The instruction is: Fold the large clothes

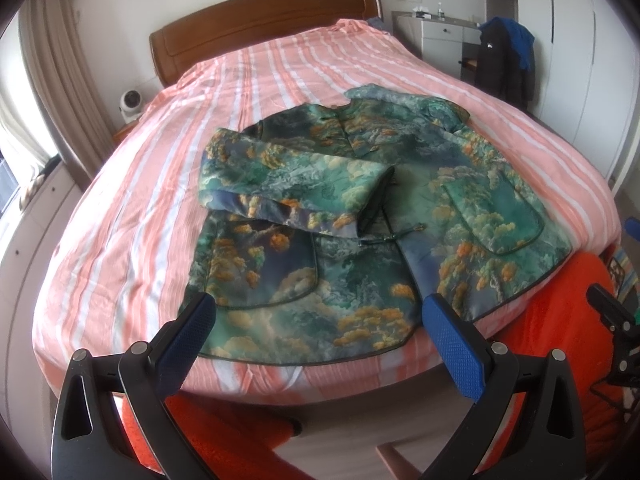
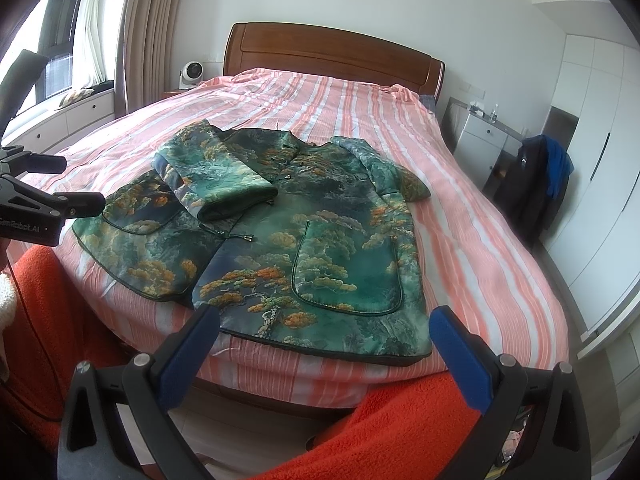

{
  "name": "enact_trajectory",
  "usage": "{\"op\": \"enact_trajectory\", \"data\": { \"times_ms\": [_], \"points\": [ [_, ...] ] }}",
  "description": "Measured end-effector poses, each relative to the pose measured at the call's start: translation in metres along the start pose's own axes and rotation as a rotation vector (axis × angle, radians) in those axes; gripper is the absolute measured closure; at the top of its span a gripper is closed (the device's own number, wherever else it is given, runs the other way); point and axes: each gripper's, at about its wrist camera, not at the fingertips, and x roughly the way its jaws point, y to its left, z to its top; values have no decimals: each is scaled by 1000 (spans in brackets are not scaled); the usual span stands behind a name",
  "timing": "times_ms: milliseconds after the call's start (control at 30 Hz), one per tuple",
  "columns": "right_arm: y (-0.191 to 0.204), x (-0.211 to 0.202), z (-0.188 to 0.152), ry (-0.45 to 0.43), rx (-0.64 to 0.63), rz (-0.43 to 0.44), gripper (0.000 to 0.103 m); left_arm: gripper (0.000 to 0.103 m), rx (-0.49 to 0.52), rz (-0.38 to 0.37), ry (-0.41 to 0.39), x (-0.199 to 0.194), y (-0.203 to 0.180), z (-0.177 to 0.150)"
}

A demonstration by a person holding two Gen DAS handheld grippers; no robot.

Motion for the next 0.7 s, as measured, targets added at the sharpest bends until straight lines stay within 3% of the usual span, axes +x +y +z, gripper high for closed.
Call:
{"op": "enact_trajectory", "data": {
  "times_ms": [700],
  "points": [
    [3, 0, -1, -3, -2, 2, 0, 0, 25, 12, 20, 1, -6, 2]
  ]
}}
